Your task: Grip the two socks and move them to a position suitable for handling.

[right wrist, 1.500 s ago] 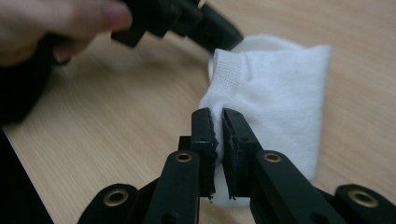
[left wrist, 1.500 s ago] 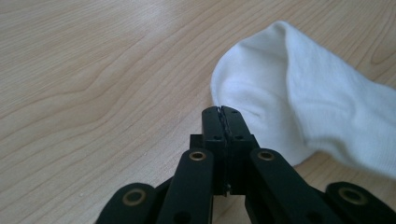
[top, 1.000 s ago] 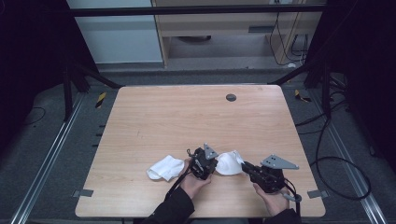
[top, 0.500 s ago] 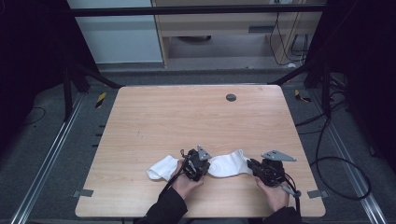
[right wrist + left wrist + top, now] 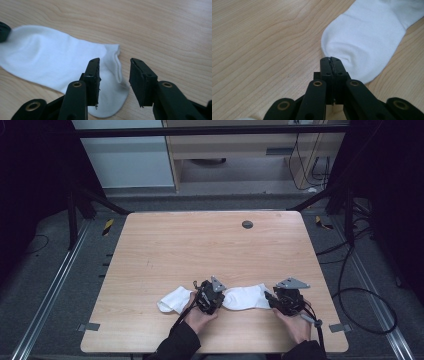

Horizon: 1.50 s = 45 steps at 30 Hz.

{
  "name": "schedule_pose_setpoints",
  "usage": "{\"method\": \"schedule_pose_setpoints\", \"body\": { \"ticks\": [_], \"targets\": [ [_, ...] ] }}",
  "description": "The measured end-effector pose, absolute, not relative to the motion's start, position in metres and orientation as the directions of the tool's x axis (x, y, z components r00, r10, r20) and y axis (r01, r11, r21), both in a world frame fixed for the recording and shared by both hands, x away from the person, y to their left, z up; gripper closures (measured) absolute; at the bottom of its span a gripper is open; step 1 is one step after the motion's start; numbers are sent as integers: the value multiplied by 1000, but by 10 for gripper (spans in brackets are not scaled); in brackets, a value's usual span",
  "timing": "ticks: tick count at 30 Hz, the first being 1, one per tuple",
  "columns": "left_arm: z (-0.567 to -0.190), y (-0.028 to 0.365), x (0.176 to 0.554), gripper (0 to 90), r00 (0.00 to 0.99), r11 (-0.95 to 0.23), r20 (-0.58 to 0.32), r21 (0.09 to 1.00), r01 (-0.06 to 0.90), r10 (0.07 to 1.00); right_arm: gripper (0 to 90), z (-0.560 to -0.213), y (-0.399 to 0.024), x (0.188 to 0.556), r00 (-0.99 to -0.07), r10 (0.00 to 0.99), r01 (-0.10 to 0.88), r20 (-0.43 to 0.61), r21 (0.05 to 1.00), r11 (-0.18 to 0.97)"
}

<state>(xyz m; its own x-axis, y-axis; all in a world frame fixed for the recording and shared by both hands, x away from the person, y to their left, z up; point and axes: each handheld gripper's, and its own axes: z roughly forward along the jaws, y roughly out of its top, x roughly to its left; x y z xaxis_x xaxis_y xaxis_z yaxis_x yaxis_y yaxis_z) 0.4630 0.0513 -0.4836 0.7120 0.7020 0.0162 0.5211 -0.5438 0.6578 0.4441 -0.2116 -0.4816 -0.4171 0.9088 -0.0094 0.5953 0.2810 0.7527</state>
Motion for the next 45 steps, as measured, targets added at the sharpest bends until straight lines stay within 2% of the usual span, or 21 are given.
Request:
{"method": "schedule_pose_setpoints", "body": {
  "ticks": [4,7,10,17,30,32,35,38,45],
  "targets": [
    [-484,52,463,892,712,-544,16,657,522,702,703,-489,-214,453,-417,909,626,-19,719,302],
    [-483,53,463,892,712,-547,19,654,522,702,837,-489,-216,457,-425,905,644,-5,700,307],
    [-483,54,463,892,711,-546,11,650,529,703,862,-484,-215,456,-433,901,650,1,693,312],
    [-484,53,462,891,714,-559,15,634,535,700,861,-481,-215,452,-425,905,671,-6,669,320],
    [-485,71,460,875,693,-552,28,628,548,721,856,-480,-200,448,-482,876,648,6,676,351],
    [-486,71,460,822,694,-551,29,633,544,719,831,-481,-200,447,-481,877,650,8,674,350],
    [-480,76,460,694,690,-536,29,654,534,723,780,-480,-202,444,-470,883,647,7,683,339],
    [-468,86,459,616,688,-522,36,681,514,725,731,-474,-205,441,-461,887,623,10,716,316],
    [-436,134,455,525,646,-482,70,727,489,760,649,-453,-197,438,-520,854,515,-2,797,316]
  ]
}}
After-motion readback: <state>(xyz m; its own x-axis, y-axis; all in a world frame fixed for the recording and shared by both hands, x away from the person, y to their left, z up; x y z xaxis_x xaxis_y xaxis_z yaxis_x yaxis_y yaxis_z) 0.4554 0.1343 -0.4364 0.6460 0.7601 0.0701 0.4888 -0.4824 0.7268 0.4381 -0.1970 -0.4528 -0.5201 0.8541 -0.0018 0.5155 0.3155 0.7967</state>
